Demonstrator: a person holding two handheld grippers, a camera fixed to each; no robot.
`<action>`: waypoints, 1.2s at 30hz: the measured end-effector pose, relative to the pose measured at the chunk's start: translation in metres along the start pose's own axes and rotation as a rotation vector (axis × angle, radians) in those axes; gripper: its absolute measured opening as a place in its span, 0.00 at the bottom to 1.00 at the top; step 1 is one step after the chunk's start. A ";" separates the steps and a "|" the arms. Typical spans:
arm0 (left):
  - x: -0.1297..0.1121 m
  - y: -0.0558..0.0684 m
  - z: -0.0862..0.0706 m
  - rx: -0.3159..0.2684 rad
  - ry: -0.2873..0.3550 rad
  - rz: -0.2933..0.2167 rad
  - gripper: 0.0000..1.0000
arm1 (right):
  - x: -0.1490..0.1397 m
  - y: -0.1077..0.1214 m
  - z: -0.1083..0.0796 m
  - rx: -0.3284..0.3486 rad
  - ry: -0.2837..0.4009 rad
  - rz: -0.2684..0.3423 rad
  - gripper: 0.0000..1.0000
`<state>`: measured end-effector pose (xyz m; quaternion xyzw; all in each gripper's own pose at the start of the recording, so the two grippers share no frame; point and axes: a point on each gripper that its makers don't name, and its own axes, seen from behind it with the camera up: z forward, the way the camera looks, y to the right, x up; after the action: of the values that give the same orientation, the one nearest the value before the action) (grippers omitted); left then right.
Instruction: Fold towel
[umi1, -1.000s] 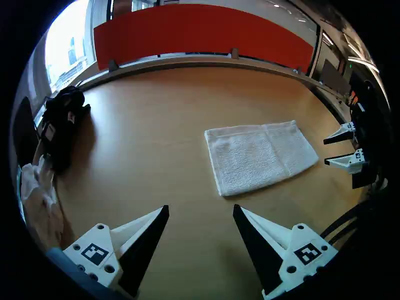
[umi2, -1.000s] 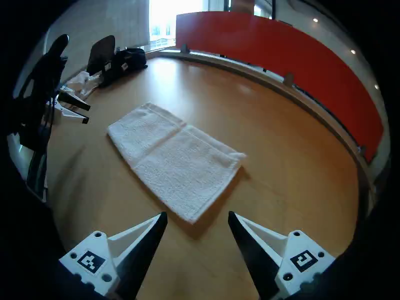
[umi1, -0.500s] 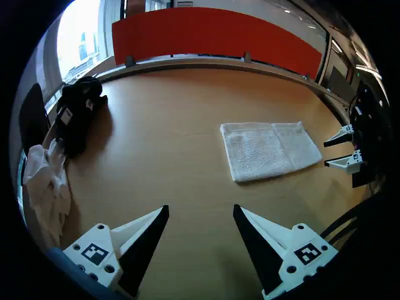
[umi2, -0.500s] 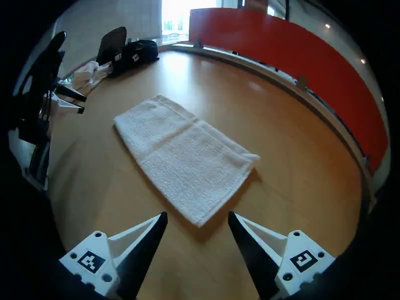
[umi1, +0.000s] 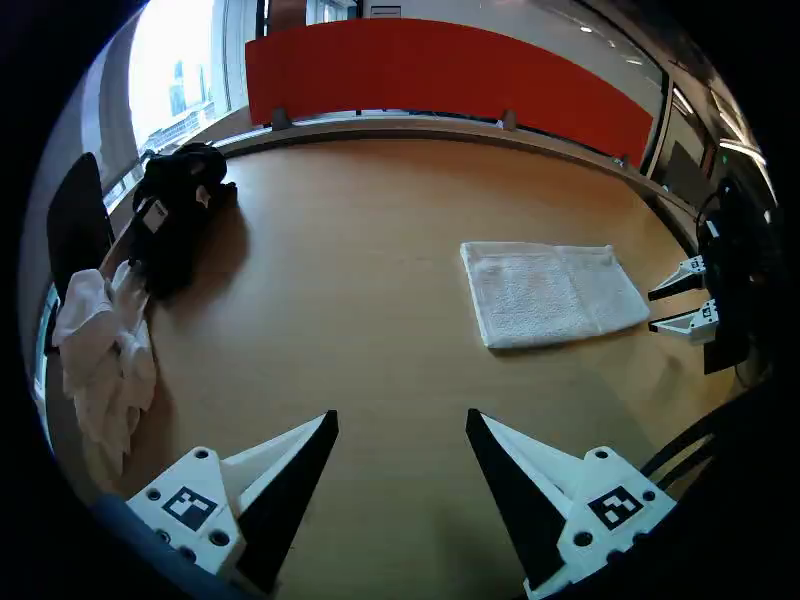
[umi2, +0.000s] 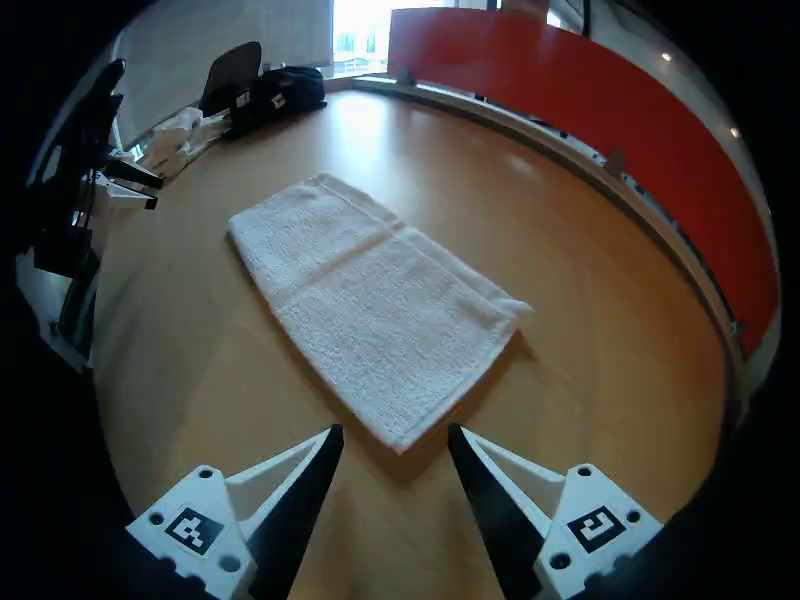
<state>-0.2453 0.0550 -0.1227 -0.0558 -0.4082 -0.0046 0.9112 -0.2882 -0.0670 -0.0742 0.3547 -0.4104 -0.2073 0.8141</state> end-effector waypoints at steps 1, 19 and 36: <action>-0.001 0.000 -0.001 0.000 -0.001 -0.002 0.95 | -0.001 0.001 0.000 0.000 -0.001 0.001 0.75; -0.011 -0.004 -0.008 -0.002 -0.011 -0.022 0.95 | -0.013 0.000 0.013 0.035 -0.057 0.004 0.39; -0.010 -0.006 -0.008 -0.001 -0.010 -0.025 0.95 | -0.011 0.001 0.011 0.034 -0.055 -0.001 0.15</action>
<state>-0.2460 0.0480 -0.1349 -0.0510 -0.4134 -0.0160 0.9090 -0.3036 -0.0642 -0.0748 0.3629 -0.4357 -0.2104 0.7964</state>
